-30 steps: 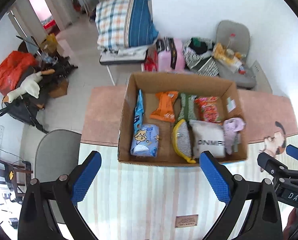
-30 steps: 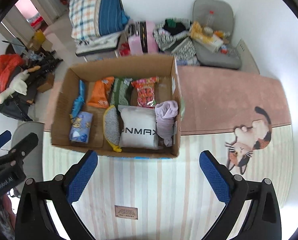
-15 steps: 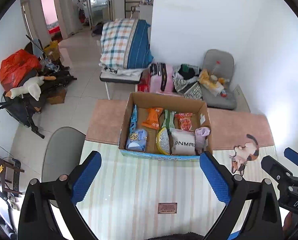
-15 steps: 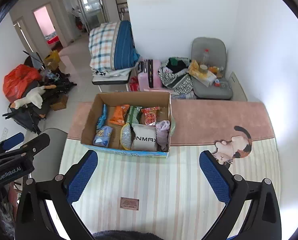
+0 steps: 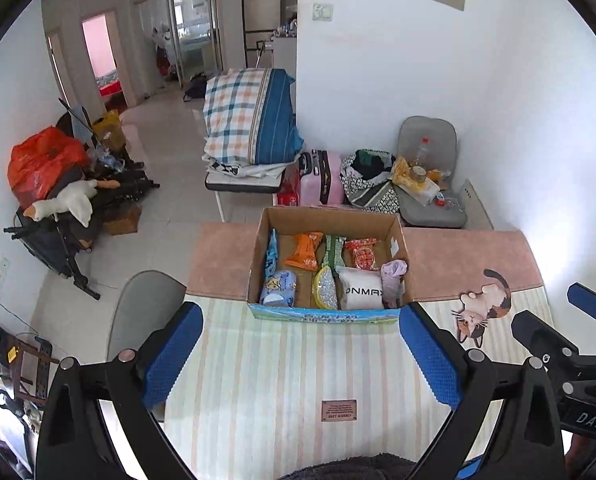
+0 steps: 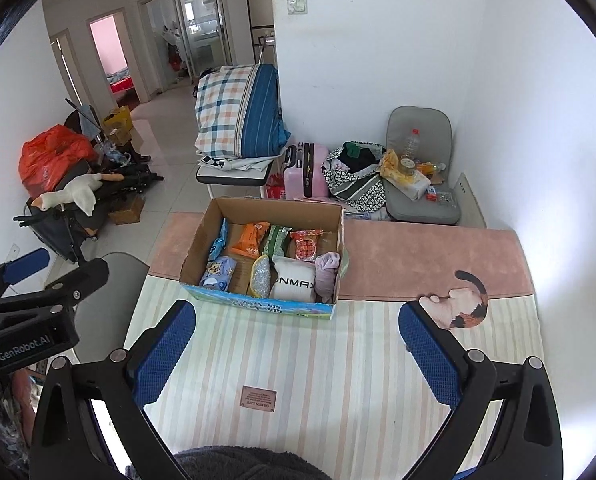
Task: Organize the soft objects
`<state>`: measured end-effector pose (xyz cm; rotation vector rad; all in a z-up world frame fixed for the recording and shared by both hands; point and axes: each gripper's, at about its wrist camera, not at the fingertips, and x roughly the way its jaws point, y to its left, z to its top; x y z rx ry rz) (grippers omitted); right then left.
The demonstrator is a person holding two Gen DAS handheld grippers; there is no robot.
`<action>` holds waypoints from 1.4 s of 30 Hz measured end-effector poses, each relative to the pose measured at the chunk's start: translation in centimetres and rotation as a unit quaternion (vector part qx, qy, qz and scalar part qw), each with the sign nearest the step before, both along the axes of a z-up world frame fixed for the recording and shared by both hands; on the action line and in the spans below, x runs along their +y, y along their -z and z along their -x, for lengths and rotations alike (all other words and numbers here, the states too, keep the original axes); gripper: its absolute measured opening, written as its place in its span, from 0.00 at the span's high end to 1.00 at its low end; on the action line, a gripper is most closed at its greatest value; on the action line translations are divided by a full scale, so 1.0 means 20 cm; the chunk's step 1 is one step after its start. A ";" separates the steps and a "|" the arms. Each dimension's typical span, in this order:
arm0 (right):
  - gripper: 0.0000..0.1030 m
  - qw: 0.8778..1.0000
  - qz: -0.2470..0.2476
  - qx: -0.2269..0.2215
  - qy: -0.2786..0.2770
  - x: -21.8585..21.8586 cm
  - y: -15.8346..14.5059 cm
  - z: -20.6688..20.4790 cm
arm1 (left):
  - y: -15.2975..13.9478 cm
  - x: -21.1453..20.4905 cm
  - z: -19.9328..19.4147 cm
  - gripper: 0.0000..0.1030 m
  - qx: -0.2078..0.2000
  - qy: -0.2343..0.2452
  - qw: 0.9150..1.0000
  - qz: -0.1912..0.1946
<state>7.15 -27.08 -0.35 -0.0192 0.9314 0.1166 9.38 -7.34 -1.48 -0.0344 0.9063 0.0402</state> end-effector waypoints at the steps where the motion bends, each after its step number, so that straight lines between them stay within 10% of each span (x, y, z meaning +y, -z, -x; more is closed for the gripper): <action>1: 0.00 1.000 0.002 -0.002 0.001 0.00 0.00 0.00 | -0.01 0.00 0.00 0.02 -0.003 -0.001 1.000 -0.001; 42: 0.00 0.998 0.034 -0.051 0.033 0.00 -0.13 -0.08 | -0.05 0.01 0.00 0.00 -0.040 -0.017 0.999 0.000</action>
